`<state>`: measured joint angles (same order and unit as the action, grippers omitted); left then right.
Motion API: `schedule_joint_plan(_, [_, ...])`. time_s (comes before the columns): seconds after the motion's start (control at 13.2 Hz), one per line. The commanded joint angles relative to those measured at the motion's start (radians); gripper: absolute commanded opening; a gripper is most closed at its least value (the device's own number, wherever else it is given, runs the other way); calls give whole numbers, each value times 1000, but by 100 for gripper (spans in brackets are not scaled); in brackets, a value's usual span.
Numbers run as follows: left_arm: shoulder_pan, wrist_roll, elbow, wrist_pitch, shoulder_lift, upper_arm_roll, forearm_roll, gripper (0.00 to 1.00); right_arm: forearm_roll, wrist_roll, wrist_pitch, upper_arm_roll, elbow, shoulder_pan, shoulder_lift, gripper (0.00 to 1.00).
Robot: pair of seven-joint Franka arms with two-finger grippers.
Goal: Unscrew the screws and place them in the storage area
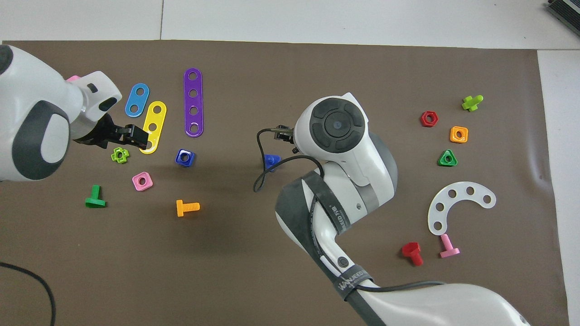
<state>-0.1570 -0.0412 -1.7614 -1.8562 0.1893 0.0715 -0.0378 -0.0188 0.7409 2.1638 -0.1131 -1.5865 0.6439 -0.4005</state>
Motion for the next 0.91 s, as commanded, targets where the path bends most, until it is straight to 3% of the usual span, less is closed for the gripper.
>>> schedule_joint_plan(0.0, [40, -46, -24, 80, -68, -10, 88, 100, 2, 43, 47, -6, 107, 51, -142, 100])
schedule_joint_plan(0.15, [82, -68, -35, 110, -120, -12, 88, 100, 2, 58, 47, -7, 213, 74, -246, 100])
schedule_joint_plan(0.45, [96, -57, -49, 176, -261, -10, 87, 100, -7, 3, 84, -5, 168, 102, -258, 95])
schedule_joint_plan(0.61, [94, -55, -49, 235, -313, -10, 87, 100, -7, -12, 82, -5, 143, 106, -255, 86])
schedule_joint_plan(0.83, [94, -55, -49, 252, -353, -12, 85, 100, -6, -60, 87, -3, 118, 102, -250, 61])
